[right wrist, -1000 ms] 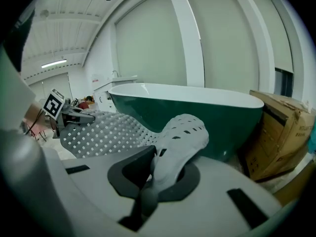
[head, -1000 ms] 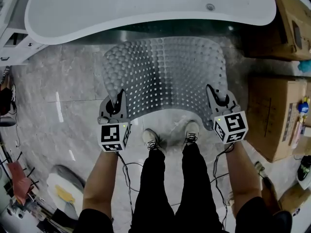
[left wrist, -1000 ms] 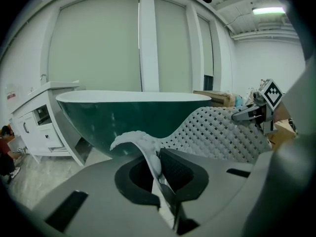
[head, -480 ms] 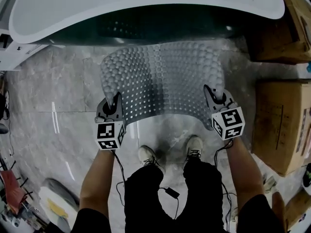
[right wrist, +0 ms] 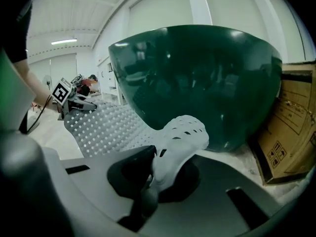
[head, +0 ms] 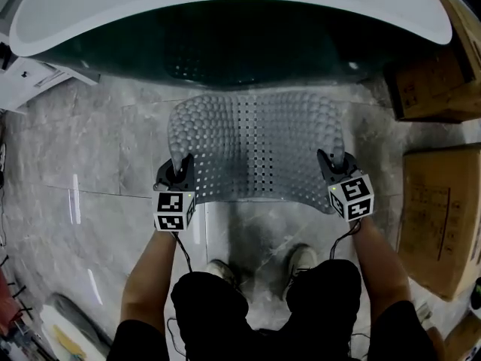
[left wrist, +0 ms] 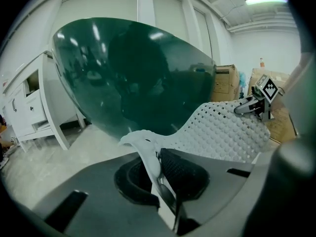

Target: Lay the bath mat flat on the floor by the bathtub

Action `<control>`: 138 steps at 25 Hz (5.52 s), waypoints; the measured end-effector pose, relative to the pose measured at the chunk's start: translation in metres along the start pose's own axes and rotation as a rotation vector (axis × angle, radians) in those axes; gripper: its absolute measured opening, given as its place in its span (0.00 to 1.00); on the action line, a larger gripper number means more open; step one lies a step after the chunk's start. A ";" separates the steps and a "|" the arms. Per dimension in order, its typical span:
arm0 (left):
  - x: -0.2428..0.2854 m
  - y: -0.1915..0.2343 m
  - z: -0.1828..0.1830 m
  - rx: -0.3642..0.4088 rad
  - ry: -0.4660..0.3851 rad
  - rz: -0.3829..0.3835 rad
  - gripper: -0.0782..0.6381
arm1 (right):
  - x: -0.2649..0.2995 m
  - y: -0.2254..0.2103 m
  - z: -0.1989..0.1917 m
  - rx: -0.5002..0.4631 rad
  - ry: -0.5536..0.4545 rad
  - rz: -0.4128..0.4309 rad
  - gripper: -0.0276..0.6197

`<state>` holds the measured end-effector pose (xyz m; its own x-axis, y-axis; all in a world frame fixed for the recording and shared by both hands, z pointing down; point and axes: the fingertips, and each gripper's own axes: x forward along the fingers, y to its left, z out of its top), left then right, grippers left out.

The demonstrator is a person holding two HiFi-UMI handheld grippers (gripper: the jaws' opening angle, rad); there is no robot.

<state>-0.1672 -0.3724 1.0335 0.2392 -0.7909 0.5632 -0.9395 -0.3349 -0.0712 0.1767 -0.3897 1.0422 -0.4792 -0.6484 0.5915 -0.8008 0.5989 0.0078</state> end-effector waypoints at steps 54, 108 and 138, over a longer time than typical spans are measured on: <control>0.048 0.044 -0.055 0.097 0.043 0.181 0.29 | 0.049 -0.099 -0.091 0.227 0.104 -0.365 0.22; -0.303 -0.055 0.339 0.119 -0.087 -0.385 0.13 | -0.259 0.119 0.361 -0.093 0.011 0.128 0.07; -0.591 -0.011 0.517 -0.092 -0.288 -0.260 0.13 | -0.504 0.253 0.594 0.034 -0.318 0.016 0.07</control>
<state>-0.1719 -0.1658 0.2759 0.5186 -0.8016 0.2976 -0.8535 -0.5059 0.1248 0.0018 -0.1909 0.2670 -0.5756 -0.7568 0.3097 -0.8013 0.5975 -0.0293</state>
